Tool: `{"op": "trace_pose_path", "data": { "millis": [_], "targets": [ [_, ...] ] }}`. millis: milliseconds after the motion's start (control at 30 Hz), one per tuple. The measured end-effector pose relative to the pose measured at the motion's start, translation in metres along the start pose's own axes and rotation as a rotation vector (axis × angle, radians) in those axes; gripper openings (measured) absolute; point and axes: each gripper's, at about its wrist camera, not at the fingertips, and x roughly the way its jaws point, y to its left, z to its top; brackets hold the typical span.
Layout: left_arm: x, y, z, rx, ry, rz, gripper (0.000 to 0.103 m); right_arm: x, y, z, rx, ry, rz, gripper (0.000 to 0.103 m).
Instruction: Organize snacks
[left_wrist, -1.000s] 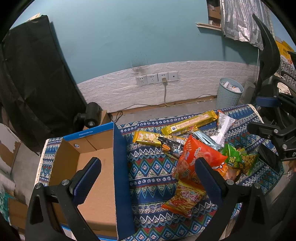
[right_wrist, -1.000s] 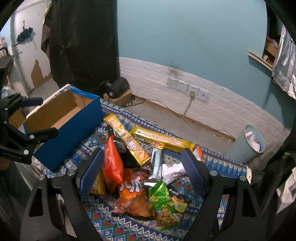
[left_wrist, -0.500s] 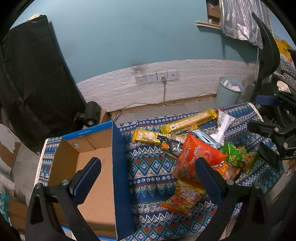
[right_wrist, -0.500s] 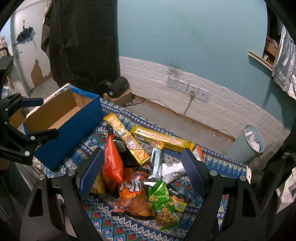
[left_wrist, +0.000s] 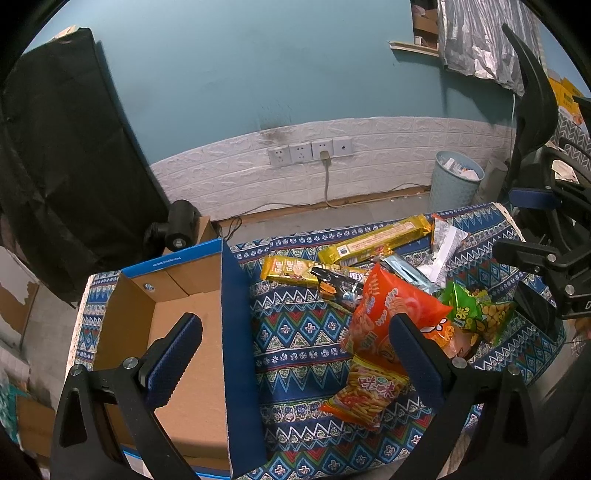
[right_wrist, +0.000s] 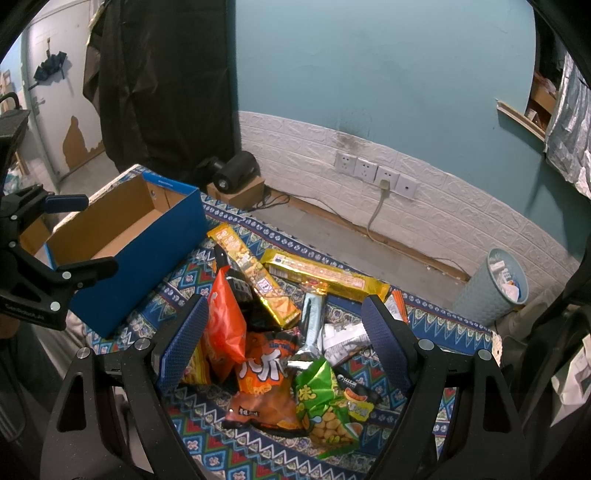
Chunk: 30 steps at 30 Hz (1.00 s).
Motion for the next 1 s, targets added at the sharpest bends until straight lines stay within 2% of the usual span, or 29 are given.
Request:
{"op": "trace_pose_path", "data": {
  "millis": [1000],
  "targets": [
    [0.0034, -0.0009, 0.0000, 0.003, 0.010, -0.013, 0.102, 0.0007, 0.0013, -0.0070, -0.004, 0.007, 0.000, 0.083]
  ]
}}
